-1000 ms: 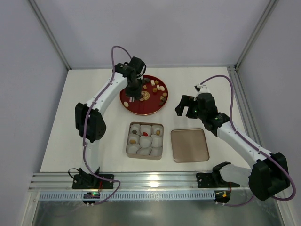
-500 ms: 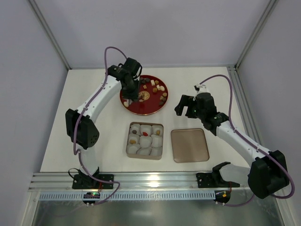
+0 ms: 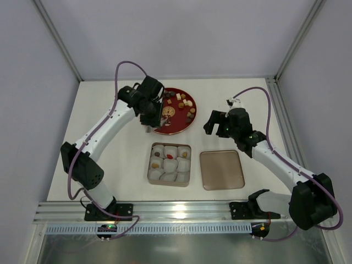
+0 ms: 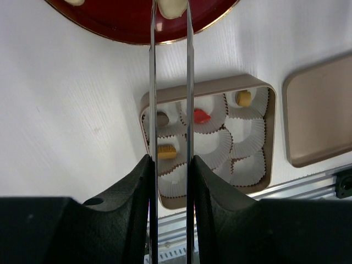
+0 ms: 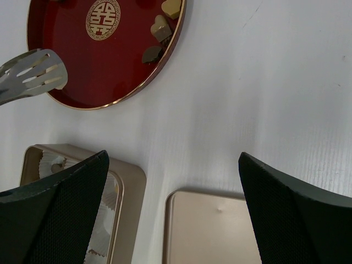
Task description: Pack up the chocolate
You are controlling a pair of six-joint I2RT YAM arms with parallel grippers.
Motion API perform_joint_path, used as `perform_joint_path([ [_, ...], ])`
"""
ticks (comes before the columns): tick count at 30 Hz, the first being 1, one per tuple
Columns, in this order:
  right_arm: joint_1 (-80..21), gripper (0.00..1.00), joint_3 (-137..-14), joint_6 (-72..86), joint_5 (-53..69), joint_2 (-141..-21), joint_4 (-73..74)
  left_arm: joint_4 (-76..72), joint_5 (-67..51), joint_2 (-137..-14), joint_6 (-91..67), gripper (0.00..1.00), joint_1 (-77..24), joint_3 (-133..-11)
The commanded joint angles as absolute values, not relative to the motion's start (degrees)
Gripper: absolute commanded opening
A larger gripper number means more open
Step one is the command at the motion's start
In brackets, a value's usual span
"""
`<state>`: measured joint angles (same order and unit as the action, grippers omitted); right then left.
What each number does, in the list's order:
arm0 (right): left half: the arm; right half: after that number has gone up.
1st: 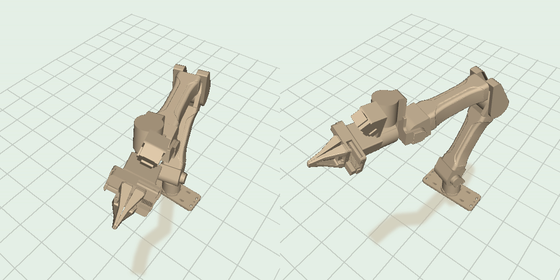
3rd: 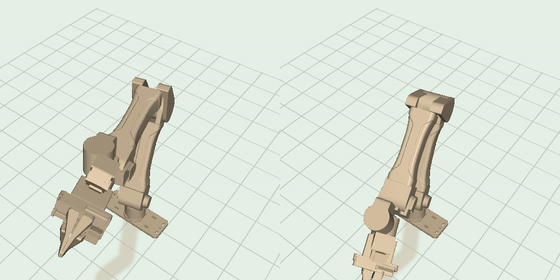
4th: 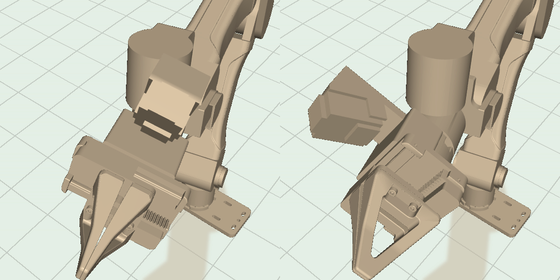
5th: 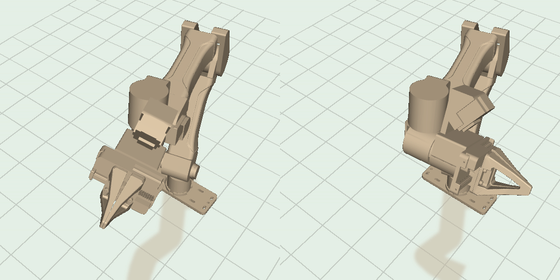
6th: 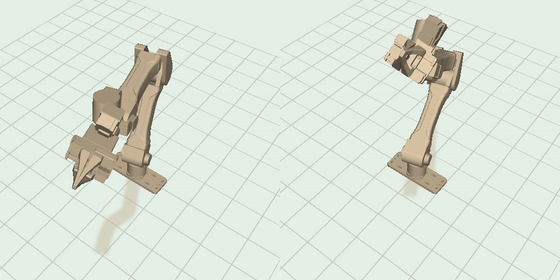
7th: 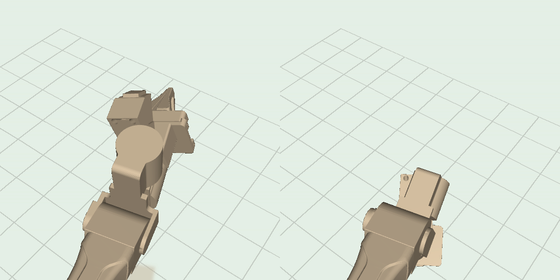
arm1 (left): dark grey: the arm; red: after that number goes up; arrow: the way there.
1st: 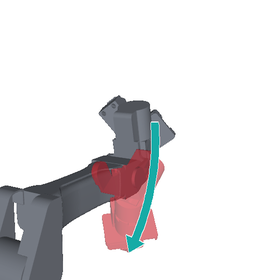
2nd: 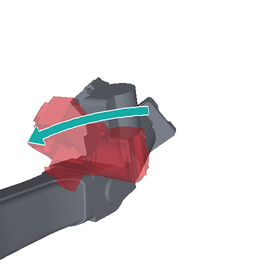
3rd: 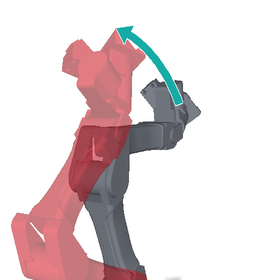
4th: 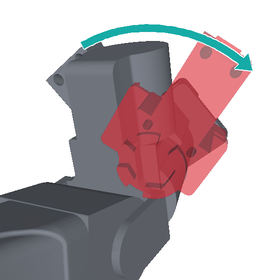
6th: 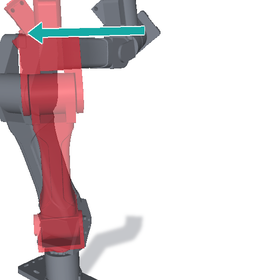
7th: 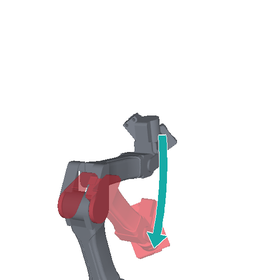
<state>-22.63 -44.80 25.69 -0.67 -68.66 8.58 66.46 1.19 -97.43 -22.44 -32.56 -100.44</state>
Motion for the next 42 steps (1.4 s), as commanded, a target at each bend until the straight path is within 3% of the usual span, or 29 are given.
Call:
perform_joint_path([
  [1,-22.41,1.00,-45.97,26.19,-0.70,-68.99,5.89,65.04,0.18,-92.03,-23.99,0.28,-33.92,-97.49],
  [34,-22.50,1.00,-45.62,27.68,-0.70,-69.26,6.06,70.58,-1.58,-64.44,-32.34,0.29,-46.84,-75.50],
  [42,-22.50,1.00,-45.18,28.12,-0.70,-69.43,5.80,69.79,-0.79,-63.10,-35.15,0.29,-52.29,-71.81],
])
